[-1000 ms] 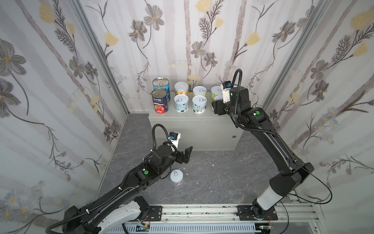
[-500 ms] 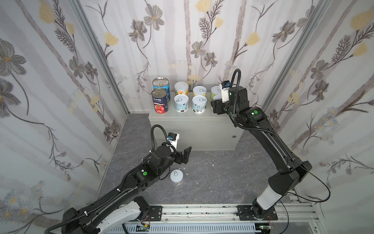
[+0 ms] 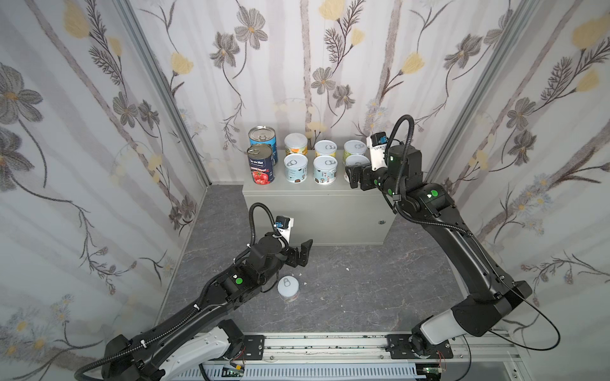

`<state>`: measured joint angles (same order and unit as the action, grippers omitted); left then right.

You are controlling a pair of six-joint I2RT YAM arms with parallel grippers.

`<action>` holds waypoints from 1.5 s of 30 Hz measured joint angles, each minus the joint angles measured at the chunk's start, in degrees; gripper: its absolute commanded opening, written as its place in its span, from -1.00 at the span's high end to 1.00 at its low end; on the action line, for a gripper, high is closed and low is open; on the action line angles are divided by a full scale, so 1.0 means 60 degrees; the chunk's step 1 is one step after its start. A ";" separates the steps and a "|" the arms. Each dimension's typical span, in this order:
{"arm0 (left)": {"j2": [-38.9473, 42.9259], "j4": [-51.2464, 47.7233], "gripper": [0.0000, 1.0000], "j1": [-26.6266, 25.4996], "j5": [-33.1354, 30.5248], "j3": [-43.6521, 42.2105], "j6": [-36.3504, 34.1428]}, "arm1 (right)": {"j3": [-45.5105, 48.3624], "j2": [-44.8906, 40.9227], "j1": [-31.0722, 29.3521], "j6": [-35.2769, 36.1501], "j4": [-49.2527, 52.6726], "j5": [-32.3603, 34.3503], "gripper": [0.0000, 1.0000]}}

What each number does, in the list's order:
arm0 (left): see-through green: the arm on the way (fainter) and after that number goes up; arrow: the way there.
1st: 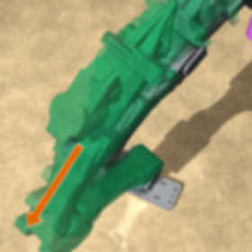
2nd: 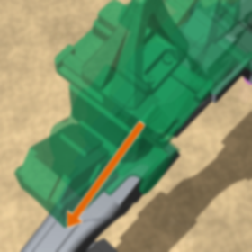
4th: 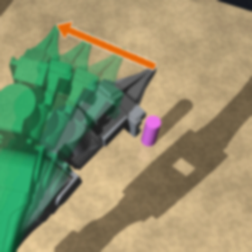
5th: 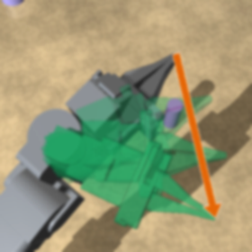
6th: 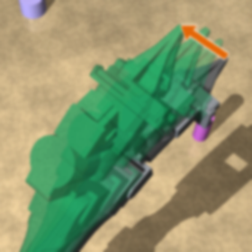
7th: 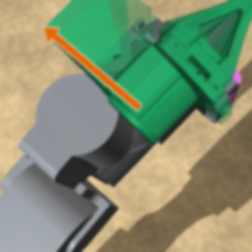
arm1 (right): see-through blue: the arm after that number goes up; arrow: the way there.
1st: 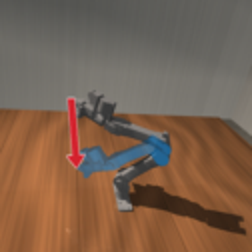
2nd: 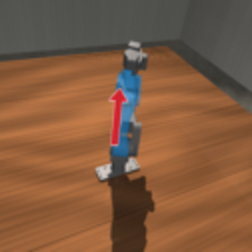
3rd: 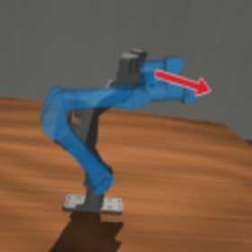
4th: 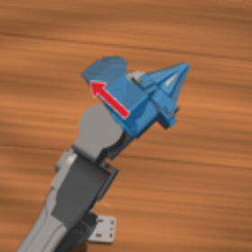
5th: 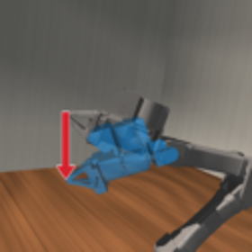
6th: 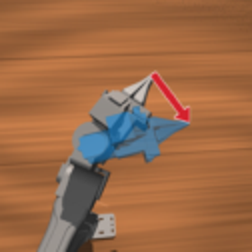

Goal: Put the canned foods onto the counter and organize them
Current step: 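Open the right gripper and release the orange-labelled can, then withdraw the right gripper while the left gripper closes on the pink can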

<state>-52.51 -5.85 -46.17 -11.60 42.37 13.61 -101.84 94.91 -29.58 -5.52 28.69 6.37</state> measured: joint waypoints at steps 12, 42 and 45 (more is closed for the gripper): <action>0.0550 -0.3002 -1.00 0.0554 -0.1490 -0.0317 0.3348 | 0.2266 -0.1162 0.0237 0.0022 -0.1923 -0.0911 -0.99; 0.0073 -0.4528 -1.00 0.1209 0.2361 -0.1610 0.7060 | 0.9176 -0.6105 0.0200 0.0047 -0.6226 -0.1326 -0.99; -0.0273 -0.4379 -1.00 0.1202 0.2743 -0.1650 0.7125 | 0.9745 -0.6451 0.0200 -0.0138 -0.6666 -0.1472 -0.99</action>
<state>-54.15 -32.12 -38.96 4.86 32.47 56.36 -43.38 56.21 -28.38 -6.35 -11.31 -2.46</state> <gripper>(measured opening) 0.997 0.996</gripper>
